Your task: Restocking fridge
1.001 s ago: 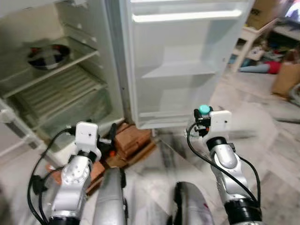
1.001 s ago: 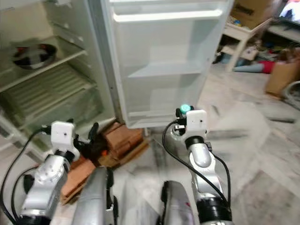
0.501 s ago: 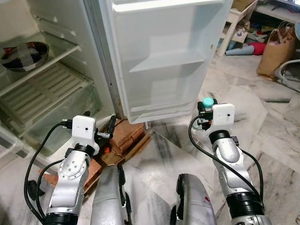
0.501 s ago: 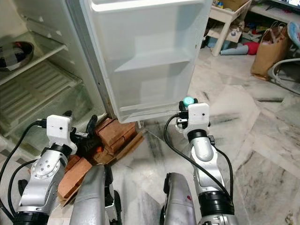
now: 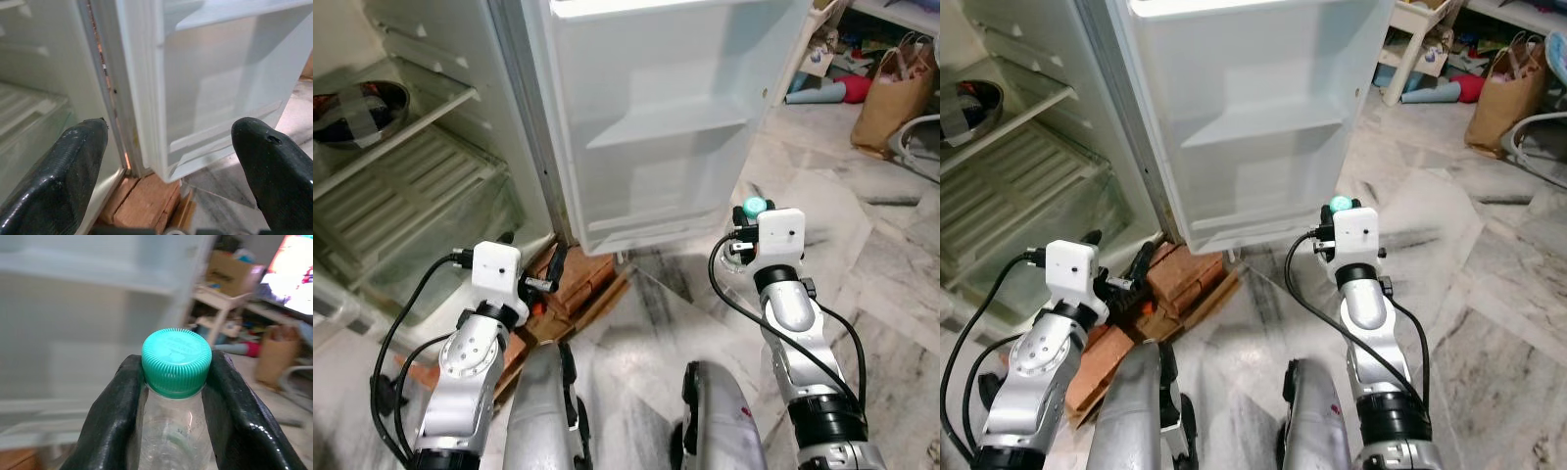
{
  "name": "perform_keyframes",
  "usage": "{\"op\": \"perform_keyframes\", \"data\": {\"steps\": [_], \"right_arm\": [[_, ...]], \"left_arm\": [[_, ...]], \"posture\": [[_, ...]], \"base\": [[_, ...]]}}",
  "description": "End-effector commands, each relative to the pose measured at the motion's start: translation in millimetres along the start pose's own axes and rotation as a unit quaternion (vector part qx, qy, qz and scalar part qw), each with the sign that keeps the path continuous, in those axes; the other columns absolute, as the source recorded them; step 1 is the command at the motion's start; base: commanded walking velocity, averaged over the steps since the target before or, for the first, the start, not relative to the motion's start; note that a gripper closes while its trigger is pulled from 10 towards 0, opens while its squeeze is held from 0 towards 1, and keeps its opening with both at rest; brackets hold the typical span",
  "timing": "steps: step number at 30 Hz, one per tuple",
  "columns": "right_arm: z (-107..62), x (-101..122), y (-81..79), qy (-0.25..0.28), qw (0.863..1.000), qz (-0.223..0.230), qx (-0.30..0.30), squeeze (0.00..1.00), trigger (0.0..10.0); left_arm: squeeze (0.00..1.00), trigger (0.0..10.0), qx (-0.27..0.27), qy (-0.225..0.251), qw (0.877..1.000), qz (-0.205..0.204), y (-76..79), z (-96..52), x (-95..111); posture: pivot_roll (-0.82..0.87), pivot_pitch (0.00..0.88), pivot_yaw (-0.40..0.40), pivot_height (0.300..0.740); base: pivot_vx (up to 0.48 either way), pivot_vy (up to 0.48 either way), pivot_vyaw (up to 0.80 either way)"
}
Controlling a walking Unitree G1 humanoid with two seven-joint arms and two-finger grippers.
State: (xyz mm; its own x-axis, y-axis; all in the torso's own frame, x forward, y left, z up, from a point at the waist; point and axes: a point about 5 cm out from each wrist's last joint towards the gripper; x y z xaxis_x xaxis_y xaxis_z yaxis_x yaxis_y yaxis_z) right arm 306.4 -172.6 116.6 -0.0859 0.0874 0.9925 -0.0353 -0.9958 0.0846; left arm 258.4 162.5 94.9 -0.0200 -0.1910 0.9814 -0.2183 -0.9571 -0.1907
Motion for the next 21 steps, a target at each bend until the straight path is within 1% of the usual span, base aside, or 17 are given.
{"op": "perform_keyframes", "data": {"steps": [1,6,9,13,14,16,19,21], "right_arm": [[0.9,-2.6,9.0,-0.009,0.999,-0.022,-0.025,0.00,10.0],[1.8,-3.0,10.5,-0.008,1.000,-0.008,-0.028,0.00,10.0],[1.9,-2.3,8.6,-0.007,1.000,0.004,-0.018,0.00,10.0],[0.9,-3.8,-0.4,-0.016,0.999,0.027,0.015,0.00,10.0],[0.9,-3.8,-0.4,-0.016,0.999,0.027,0.015,0.00,10.0],[-0.7,-7.1,-7.3,-0.028,0.998,0.037,0.041,0.00,10.0],[-2.0,-9.1,-11.2,-0.035,0.997,0.043,0.056,0.00,10.0],[-3.3,-9.6,-15.9,-0.038,0.995,0.059,0.075,0.00,10.0]], "left_arm": [[0.00,10.0,-0.010,0.002,1.000,-0.002,1.9,-1.0,1.6],[0.00,10.0,-0.017,0.002,1.000,-0.003,4.0,-0.3,2.7],[0.00,10.0,-0.018,0.002,1.000,-0.003,3.7,0.0,3.0],[0.00,10.0,-0.017,0.001,1.000,-0.003,3.0,0.4,2.9],[0.00,10.0,-0.017,0.001,1.000,-0.003,3.0,0.4,2.9],[0.00,10.0,-0.017,0.000,1.000,-0.003,3.5,0.4,3.0],[0.00,10.0,-0.016,-0.001,1.000,-0.004,3.8,0.3,2.9],[0.00,10.0,-0.015,-0.002,1.000,-0.005,4.0,-0.3,2.4]], "posture": [[0.00,0.139,0.014,0.612],[0.00,0.137,0.017,0.612],[0.00,0.137,0.020,0.612],[0.00,0.137,0.021,0.612],[0.00,0.137,0.021,0.612],[0.00,0.138,0.019,0.612],[0.00,0.139,0.018,0.612],[0.00,0.139,0.017,0.612]], "base": [[0.289,0.000,0.00],[0.290,0.000,0.00],[0.291,0.000,0.00],[0.284,0.000,0.00],[0.270,0.000,0.00],[0.272,0.000,0.00],[0.257,0.000,0.00],[0.247,0.000,0.00]]}}
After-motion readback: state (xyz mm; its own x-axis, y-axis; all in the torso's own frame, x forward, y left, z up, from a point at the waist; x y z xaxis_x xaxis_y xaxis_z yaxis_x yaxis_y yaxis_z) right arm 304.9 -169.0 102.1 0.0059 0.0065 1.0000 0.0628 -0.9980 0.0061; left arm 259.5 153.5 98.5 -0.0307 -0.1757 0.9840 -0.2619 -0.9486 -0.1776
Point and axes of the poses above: a point about 5 cm out from each wrist's last joint towards the gripper, its own z axis pointing out of the wrist towards the gripper, its own x axis along the axis of the wrist's last joint, y = z × x, and after that the axes turned 8 degrees about z, right-handed
